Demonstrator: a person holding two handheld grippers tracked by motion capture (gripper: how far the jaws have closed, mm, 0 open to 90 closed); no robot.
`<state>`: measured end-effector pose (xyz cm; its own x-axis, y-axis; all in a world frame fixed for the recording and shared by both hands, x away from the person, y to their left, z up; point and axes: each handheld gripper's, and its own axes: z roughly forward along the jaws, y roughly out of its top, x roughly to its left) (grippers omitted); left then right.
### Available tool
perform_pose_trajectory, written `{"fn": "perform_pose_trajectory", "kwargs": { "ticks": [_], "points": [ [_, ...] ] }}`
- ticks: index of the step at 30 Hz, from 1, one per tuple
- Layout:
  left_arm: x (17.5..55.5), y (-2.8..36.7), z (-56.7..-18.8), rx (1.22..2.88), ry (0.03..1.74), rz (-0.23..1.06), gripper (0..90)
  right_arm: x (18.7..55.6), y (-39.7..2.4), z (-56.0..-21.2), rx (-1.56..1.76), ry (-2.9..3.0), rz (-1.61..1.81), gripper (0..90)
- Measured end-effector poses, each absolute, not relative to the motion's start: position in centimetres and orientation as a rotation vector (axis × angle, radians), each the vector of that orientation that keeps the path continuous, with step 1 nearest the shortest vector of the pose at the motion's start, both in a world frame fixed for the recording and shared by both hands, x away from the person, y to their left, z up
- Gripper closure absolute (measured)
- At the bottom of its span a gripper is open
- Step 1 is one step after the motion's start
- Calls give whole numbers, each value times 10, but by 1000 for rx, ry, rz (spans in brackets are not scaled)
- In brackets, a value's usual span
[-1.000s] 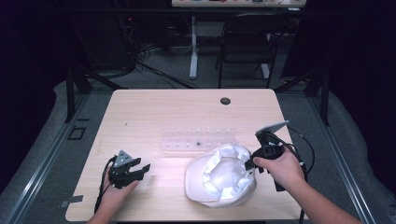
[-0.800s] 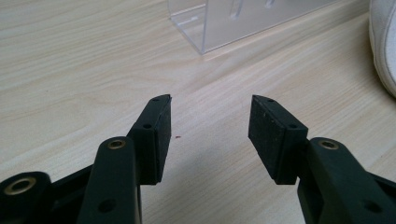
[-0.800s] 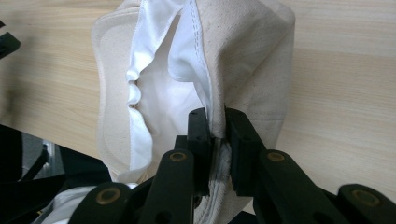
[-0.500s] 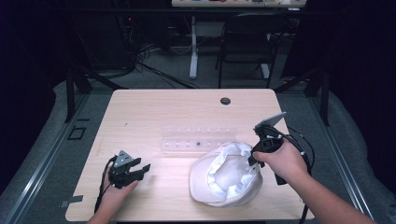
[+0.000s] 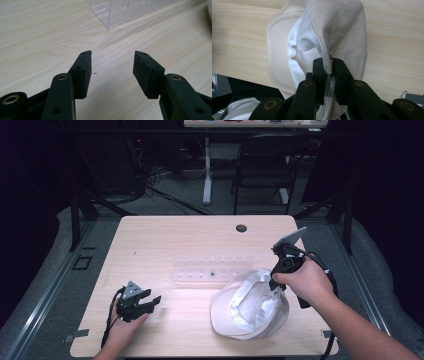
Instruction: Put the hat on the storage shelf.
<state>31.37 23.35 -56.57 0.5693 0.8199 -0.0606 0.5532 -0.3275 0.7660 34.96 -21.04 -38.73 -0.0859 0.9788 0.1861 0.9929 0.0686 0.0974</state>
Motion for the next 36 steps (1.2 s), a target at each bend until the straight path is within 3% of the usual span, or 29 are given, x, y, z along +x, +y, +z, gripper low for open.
{"fn": "perform_pose_trajectory", "kwargs": {
  "ticks": [17,36],
  "points": [
    [313,233,-566,2023,1099,436,495,355,-203,-346,-2071,-2272,-240,813],
    [314,233,-566,2024,1098,442,495,362,-219,-330,-2059,-2111,-323,814]
  ]
}}
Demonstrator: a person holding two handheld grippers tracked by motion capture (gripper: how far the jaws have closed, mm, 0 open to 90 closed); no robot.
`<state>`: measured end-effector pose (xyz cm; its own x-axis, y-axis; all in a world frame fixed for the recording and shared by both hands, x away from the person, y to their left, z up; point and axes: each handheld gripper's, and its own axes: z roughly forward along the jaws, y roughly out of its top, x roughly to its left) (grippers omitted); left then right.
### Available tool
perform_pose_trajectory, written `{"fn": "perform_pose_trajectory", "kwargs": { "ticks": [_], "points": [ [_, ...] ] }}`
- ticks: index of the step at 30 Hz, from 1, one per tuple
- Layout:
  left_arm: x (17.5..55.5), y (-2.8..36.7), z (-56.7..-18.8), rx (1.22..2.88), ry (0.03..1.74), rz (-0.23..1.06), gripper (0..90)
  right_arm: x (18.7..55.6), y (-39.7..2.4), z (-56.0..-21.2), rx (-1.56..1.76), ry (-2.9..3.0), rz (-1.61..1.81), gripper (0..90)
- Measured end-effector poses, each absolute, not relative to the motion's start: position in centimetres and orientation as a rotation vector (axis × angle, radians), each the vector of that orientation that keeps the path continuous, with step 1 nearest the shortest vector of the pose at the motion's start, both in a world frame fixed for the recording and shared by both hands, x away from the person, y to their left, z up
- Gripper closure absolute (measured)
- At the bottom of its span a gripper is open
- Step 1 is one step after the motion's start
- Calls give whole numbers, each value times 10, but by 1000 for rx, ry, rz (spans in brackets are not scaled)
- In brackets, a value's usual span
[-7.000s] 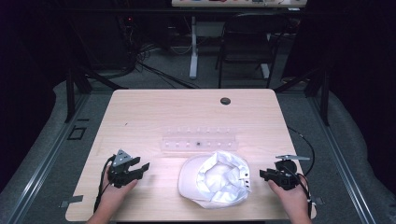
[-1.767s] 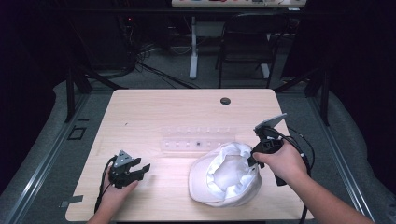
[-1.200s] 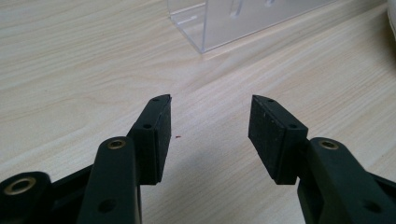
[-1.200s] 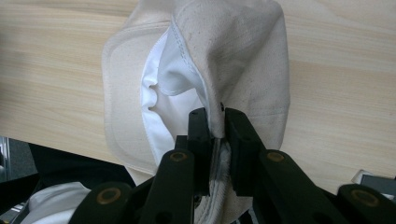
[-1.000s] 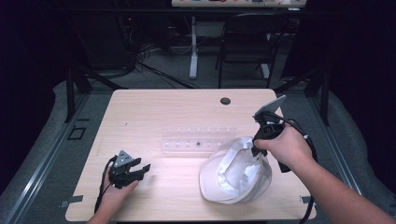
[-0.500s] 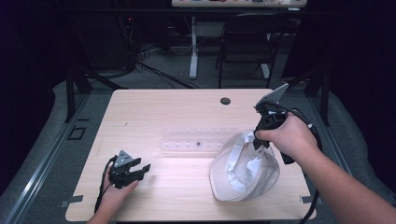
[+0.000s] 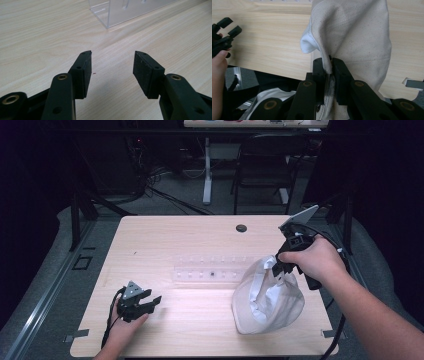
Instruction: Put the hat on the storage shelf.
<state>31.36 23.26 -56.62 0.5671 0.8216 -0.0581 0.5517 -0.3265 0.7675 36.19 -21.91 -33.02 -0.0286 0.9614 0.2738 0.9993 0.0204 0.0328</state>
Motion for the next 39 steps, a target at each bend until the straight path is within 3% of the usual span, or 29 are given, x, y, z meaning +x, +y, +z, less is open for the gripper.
{"fn": "perform_pose_trajectory", "kwargs": {
  "ticks": [18,39],
  "points": [
    [314,233,-567,2022,1100,441,495,369,-236,-324,-2025,-1914,-501,813],
    [314,233,-567,2017,1101,438,495,383,-234,-283,-1940,-1834,-702,814]
  ]
}}
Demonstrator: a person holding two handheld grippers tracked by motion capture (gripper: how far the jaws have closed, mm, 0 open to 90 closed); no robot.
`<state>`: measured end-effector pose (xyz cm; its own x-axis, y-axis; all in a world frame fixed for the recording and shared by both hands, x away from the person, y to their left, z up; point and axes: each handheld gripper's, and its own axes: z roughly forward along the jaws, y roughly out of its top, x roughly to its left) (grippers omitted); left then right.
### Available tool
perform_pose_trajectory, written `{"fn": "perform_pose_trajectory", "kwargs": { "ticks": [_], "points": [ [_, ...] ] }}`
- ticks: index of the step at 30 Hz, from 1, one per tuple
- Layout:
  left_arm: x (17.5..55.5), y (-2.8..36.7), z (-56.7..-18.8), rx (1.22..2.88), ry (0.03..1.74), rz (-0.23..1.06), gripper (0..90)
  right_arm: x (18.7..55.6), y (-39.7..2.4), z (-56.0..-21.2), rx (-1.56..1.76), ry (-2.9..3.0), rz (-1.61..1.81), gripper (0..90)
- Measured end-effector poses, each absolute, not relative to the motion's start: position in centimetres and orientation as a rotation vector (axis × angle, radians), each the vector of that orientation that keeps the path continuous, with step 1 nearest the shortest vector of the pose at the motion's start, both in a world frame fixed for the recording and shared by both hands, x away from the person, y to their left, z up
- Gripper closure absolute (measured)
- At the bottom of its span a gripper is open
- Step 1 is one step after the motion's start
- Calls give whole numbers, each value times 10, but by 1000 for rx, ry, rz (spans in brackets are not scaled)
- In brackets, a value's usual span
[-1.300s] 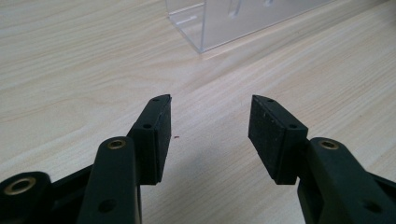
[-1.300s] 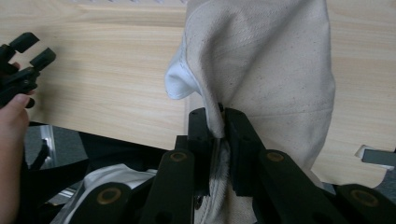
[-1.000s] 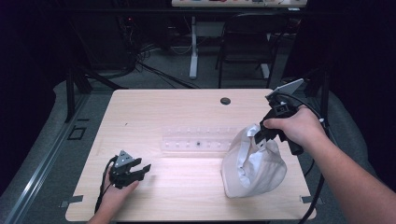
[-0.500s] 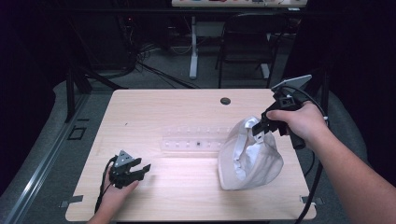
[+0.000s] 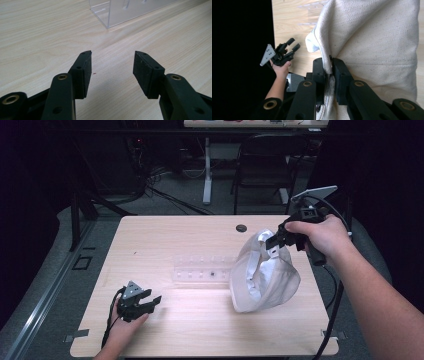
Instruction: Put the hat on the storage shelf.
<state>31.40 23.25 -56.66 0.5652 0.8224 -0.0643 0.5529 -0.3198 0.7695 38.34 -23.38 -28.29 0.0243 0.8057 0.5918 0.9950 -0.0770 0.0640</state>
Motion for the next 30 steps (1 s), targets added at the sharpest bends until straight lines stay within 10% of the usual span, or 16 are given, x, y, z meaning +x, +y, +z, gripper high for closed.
{"fn": "perform_pose_trajectory", "kwargs": {
  "ticks": [30],
  "points": [
    [315,233,-567,2019,1097,433,495,432,-210,-273,-1978,-1717,-834,815]
  ]
}}
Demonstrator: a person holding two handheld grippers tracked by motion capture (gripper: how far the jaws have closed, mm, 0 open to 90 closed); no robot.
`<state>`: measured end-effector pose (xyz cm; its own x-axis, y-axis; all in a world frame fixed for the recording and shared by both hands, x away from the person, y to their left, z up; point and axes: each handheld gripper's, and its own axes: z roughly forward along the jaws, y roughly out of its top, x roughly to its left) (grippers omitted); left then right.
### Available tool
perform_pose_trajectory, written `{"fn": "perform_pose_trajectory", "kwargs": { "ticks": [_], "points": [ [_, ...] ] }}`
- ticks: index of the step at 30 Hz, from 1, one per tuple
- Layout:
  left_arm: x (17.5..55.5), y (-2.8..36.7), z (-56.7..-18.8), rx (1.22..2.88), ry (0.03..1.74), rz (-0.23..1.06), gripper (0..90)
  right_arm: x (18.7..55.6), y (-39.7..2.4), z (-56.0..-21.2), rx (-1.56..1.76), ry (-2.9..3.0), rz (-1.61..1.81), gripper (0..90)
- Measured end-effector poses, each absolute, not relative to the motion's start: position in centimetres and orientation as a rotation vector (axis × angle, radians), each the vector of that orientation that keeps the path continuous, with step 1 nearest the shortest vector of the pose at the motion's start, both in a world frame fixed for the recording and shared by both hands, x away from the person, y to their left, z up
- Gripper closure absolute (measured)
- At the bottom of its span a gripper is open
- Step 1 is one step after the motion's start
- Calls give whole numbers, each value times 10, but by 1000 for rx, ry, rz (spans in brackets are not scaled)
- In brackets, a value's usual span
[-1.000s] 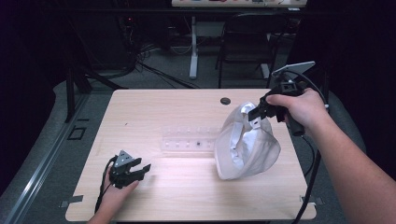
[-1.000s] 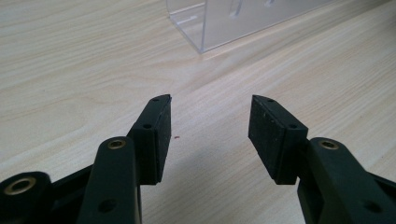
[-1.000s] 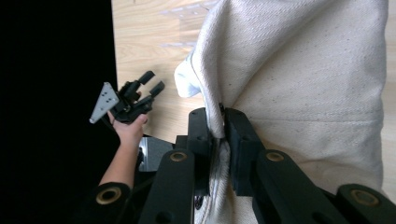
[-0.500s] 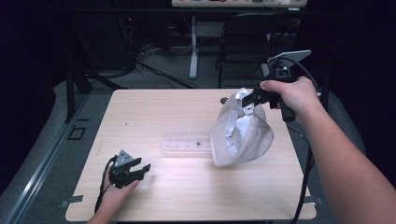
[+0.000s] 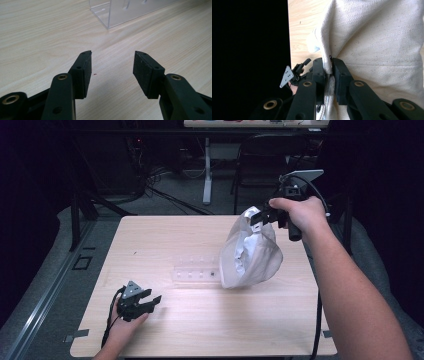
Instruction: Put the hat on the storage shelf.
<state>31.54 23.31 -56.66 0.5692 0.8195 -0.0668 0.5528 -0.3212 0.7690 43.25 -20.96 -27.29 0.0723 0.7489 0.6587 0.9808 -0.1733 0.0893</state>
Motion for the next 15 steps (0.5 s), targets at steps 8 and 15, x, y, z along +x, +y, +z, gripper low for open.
{"fn": "perform_pose_trajectory", "kwargs": {
  "ticks": [8,15],
  "points": [
    [316,232,-567,2021,1095,429,495,444,-208,-273,-1991,-1696,-842,815],
    [316,232,-567,2024,1089,430,495,452,-206,-275,-2037,-1661,-874,815]
  ]
}}
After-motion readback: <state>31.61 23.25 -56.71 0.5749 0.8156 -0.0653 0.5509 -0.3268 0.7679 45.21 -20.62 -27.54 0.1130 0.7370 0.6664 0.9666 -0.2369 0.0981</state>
